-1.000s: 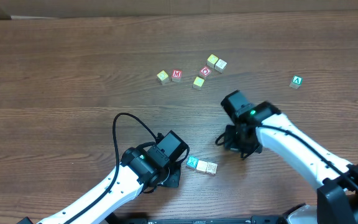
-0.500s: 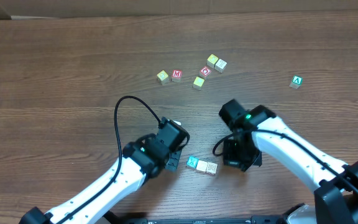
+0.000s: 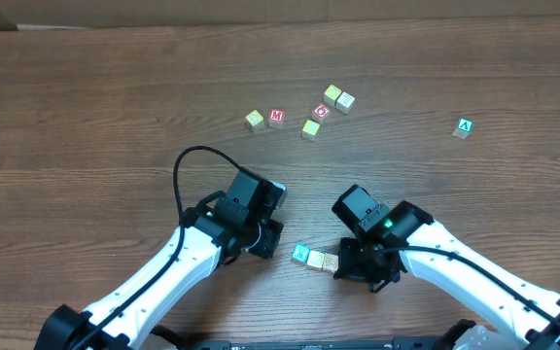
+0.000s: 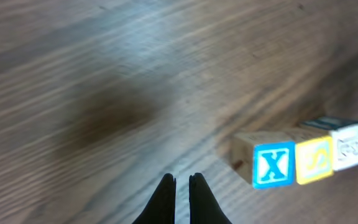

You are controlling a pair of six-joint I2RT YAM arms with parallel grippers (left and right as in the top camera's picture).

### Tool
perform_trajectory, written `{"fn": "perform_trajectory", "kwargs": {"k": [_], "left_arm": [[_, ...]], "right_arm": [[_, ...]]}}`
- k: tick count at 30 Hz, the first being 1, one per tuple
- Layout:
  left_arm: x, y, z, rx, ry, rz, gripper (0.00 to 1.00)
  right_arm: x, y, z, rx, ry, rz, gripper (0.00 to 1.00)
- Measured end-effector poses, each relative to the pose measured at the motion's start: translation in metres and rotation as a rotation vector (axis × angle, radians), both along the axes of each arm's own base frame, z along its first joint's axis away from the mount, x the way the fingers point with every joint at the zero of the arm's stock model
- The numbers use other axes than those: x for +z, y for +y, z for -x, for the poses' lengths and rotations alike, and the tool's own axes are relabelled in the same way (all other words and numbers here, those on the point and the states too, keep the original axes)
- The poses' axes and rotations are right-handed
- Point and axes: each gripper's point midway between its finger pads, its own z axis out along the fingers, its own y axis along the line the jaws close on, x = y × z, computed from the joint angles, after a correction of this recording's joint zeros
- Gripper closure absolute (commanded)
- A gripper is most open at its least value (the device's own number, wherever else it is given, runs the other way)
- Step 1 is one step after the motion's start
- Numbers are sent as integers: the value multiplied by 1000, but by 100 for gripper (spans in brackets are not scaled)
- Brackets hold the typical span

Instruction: Flip 3 blocks

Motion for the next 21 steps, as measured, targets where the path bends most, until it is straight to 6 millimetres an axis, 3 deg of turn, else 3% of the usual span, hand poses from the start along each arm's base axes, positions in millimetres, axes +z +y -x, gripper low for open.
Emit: {"fn": "perform_trajectory", "kwargs": {"k": [6,10,21], "left_arm": [[-17,-3,11,-22,89,1,96],[-28,-3,16,-24,133,-13,96],[-30,-6,17,-30,146,2,96]], "right_arm": [[-26,-5,10,-40,16,-10,96],[-38,0,6,-46,-21,-51,96],[-47,14,-3,-37,-80,-142,96]]}}
